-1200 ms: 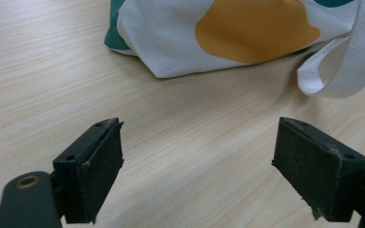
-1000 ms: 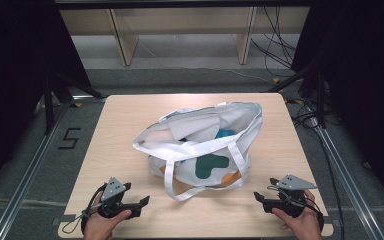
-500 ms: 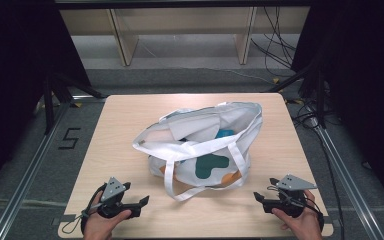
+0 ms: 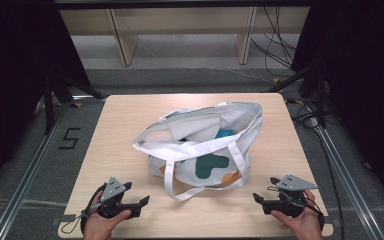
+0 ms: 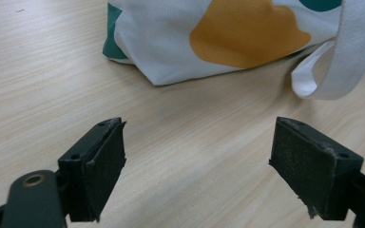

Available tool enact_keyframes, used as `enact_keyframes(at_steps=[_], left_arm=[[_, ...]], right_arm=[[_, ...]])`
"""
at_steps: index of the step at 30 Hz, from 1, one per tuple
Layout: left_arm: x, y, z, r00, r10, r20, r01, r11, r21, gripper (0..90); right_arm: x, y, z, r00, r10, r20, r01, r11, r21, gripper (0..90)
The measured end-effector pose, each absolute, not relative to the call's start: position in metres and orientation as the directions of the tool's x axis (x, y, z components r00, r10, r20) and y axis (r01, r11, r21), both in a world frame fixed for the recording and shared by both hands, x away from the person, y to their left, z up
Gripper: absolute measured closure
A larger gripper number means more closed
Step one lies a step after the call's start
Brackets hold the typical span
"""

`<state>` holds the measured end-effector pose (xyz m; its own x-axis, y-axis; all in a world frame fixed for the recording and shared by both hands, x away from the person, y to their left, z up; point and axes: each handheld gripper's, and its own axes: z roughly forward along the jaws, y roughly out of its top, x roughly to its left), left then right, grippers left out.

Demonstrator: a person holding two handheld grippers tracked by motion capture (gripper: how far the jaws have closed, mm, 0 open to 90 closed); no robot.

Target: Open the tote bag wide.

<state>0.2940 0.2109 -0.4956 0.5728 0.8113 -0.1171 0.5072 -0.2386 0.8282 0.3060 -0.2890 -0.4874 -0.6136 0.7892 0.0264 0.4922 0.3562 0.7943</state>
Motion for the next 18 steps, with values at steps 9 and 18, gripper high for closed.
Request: enact_keyframes(at_steps=[9,18], left_arm=[[0.295,0.209,-0.488,0.584,0.799,-0.141,0.504,-0.221,0.835,19.1],[0.296,0.206,-0.473,0.605,0.785,-0.136,0.473,-0.216,0.854,20.8]], right_arm=[[0.307,-0.287,-0.480,-0.608,0.793,0.044,0.499,0.338,0.798,19.7],[0.311,-0.291,-0.463,-0.603,0.797,0.039,0.471,0.316,0.824,30.1]])
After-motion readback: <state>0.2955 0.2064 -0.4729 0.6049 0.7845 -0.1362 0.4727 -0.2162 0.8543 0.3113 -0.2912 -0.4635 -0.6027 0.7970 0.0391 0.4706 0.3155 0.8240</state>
